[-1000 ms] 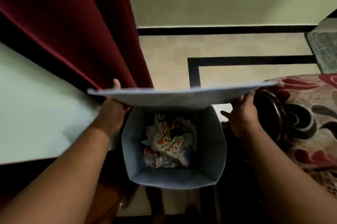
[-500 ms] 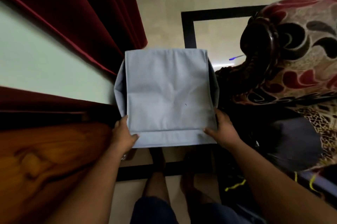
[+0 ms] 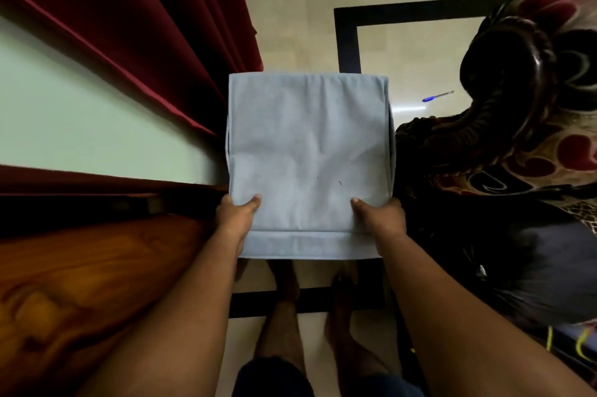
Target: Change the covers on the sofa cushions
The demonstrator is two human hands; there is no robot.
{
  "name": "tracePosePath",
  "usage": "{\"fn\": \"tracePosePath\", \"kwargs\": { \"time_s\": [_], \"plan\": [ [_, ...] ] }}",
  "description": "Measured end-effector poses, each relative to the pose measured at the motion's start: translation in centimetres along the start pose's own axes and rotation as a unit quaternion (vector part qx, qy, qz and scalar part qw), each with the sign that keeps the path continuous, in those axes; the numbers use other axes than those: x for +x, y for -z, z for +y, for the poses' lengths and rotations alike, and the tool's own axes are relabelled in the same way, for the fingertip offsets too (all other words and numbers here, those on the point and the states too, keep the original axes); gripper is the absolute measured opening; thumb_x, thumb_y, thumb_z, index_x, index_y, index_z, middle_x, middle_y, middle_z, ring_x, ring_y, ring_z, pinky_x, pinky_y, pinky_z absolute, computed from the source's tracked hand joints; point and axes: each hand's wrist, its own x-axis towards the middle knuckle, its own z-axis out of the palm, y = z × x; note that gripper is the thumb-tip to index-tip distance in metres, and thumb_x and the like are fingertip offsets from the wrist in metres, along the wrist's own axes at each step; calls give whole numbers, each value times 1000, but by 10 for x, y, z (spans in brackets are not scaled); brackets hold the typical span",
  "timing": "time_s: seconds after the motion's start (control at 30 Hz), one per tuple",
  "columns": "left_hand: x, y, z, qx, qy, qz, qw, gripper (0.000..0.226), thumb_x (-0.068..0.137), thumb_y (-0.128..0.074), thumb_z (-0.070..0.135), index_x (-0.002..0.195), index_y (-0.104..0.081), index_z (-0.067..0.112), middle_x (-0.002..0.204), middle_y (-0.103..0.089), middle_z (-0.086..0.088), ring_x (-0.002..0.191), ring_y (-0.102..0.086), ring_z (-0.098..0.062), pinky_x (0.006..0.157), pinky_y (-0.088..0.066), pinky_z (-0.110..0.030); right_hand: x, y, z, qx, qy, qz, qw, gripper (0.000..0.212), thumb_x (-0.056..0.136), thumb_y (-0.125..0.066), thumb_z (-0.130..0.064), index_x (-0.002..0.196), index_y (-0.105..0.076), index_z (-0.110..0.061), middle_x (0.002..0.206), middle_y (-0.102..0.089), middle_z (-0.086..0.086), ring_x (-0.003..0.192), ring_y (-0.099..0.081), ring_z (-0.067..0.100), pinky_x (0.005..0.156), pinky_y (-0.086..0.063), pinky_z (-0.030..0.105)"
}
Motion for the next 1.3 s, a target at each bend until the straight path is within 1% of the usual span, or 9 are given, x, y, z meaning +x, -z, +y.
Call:
{"fn": "tracePosePath", "kwargs": {
  "time_s": [0.1,0.23,0.47,0.67,0.77,0.9,1.13,1.2,1.3],
  "plan": [
    [-1,-4,21,-47,-53,51,996,36,87,-78,26,114,-61,10,114,-68,-11,99,-67,-28,90,-57,-41,4,-5,-14,24,53,31,998,72,75,-83,-47,132,-54,-13,129,-62,12,118,-60,38,100,-52,48],
    [9,1,42,-98,-83,48,990,26,87,-78,24,107,-65,13,104,-72,-6,96,-70,-26,89,-58,-45,5,-7,-45,60,113,57,990,51,82,-80,-38,122,-59,-15,122,-66,11,112,-62,34,97,-51,43],
    [38,8,122,-75,-135,51,987,50,72,-74,50,109,-66,17,105,-72,-2,97,-69,-25,89,-57,-47,32,3,-150,59,204,76,974,38,83,-80,-37,104,-57,-14,102,-63,8,98,-63,33,84,-52,42],
    [84,-13,194,-30,-225,55,972,35,88,-76,23,116,-64,7,105,-66,-2,93,-61,-17,79,-44,-25,92,2,-207,44,229,92,968,46,82,-74,-48,101,-54,-11,101,-64,11,93,-62,33,81,-53,45],
    [118,-26,203,11,-210,40,977,49,85,-79,28,125,-58,11,117,-67,-9,104,-65,-26,91,-53,-36,118,-10,-219,7,210,82,974,51,83,-73,-50,110,-53,-11,114,-63,13,106,-60,36,88,-51,45],
    [130,-41,193,95,-138,10,986,93,78,-84,30,153,-30,14,148,-41,-17,130,-48,-36,110,-43,-46,130,-20,-221,-93,134,81,983,72,83,-74,-49,135,-42,-10,138,-50,17,128,-48,43,102,-44,54],
    [116,-45,197,80,-133,29,988,100,84,-78,41,160,-18,14,159,-26,-18,143,-35,-36,118,-33,-43,121,-10,-230,-139,149,103,973,90,84,-69,-58,150,-30,-11,150,-41,15,140,-37,37,110,-35,56],
    [105,-44,199,75,-139,22,987,102,86,-74,50,161,-13,17,162,-23,-15,146,-32,-34,120,-31,-45,114,-4,-234,-112,211,108,965,93,86,-69,-55,155,-27,-10,153,-39,16,143,-35,35,114,-33,54],
    [84,-38,209,32,-162,-5,986,104,81,-67,69,159,-23,17,160,-35,-10,144,-39,-27,119,-33,-44,91,6,-244,41,269,24,962,87,90,-70,-48,157,-27,-13,153,-39,5,141,-38,21,117,-29,33]
  ]
}}
